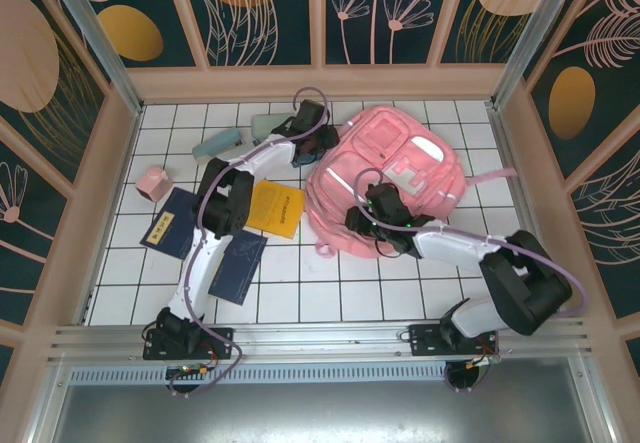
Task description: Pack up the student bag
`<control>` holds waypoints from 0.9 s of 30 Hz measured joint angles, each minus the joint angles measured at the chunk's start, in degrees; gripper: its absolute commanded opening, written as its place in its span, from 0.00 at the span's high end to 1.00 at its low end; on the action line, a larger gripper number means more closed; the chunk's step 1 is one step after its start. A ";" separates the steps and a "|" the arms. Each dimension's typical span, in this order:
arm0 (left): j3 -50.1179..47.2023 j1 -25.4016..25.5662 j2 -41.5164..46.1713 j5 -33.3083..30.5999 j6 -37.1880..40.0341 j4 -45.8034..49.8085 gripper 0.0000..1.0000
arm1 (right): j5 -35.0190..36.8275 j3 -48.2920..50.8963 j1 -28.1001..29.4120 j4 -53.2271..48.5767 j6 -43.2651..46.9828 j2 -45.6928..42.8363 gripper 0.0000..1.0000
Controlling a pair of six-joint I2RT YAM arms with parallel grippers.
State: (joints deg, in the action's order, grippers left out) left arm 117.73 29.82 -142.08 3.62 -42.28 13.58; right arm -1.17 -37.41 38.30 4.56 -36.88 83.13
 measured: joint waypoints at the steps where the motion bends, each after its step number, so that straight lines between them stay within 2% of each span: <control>1: 0.76 0.00 0.09 -0.22 0.55 0.90 0.52 | -0.02 -1.53 0.57 0.39 -0.17 1.68 0.57; 7: -1.97 -0.02 6.80 -3.82 4.24 4.42 0.43 | -1.36 -7.78 2.91 2.71 -1.46 9.01 0.56; 11: -10.64 -0.13 18.14 -7.17 5.44 4.98 0.41 | -2.05 -11.56 3.34 2.51 -1.57 12.13 0.49; 15: -21.79 -0.20 30.62 -8.20 4.94 2.71 0.41 | -1.51 -12.48 3.39 1.09 -1.01 11.47 0.44; 21: -40.74 0.37 41.83 -6.03 -1.01 -2.58 0.43 | 1.64 -9.55 1.20 -3.67 1.03 1.81 0.37; 24: -48.83 2.38 43.21 -5.18 -5.44 -3.93 0.43 | 2.95 -5.70 -2.54 -5.35 2.16 -5.51 0.34; 27: -54.95 5.86 44.33 -4.96 -9.70 -3.91 0.41 | 4.04 -1.25 -8.59 -7.93 2.49 -12.00 0.29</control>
State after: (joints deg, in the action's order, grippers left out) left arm 62.78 35.68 -97.76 -1.34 -51.99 9.67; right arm 2.87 -38.65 29.71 -3.38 -34.39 71.13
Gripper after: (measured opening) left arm 0.581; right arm 0.683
